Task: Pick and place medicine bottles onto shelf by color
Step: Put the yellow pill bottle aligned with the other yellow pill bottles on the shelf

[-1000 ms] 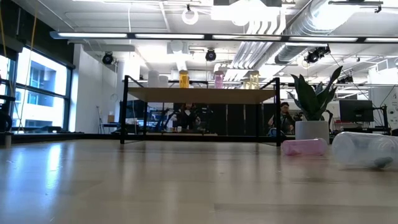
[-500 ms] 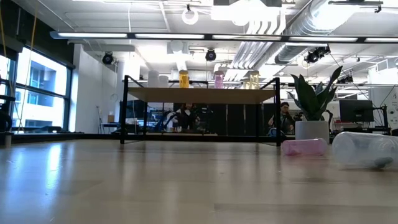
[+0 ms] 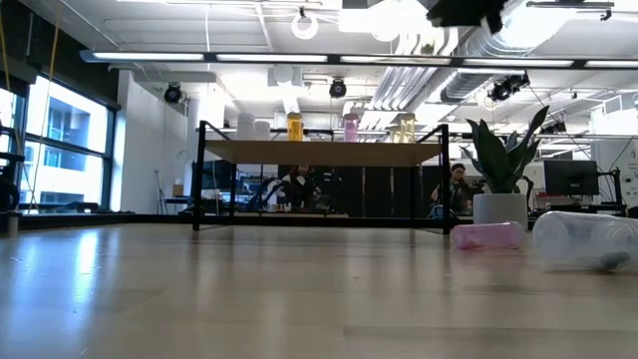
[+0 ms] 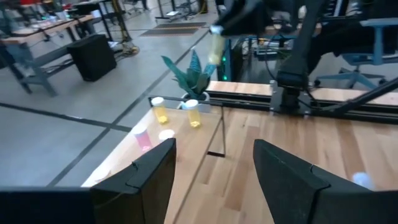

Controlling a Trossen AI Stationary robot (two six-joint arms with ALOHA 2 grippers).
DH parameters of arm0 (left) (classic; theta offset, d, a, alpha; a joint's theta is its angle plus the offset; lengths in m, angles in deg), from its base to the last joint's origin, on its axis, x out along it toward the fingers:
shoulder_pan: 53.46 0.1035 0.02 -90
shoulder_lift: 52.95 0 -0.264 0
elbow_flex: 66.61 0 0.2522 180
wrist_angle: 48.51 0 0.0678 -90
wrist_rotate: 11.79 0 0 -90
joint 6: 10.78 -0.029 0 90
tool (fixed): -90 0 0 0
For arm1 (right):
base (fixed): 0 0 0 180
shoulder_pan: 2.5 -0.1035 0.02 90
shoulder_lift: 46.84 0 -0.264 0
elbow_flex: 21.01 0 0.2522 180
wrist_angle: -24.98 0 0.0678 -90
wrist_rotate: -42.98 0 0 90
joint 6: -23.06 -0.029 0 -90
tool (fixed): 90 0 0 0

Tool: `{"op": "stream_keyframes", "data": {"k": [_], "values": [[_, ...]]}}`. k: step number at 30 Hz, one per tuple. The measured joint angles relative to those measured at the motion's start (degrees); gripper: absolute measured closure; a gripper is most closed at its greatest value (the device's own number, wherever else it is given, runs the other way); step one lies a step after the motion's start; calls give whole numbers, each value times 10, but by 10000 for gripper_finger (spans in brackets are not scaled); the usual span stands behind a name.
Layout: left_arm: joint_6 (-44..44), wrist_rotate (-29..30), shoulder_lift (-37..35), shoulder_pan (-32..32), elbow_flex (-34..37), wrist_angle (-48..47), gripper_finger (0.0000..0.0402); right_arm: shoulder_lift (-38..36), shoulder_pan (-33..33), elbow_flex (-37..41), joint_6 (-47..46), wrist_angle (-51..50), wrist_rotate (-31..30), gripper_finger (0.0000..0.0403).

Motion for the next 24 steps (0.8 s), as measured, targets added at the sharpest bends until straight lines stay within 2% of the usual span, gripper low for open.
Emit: {"op": "stream_keyframes", "data": {"k": [4,12,24], "values": [[0,29,0,0,0,0,197,6,3,57,-13,65,46,308],[0,73,0,0,0,0,197,16,2,130,12,107,66,308],[0,76,0,0,0,0,197,96,3,138,33,119,55,308]]}}
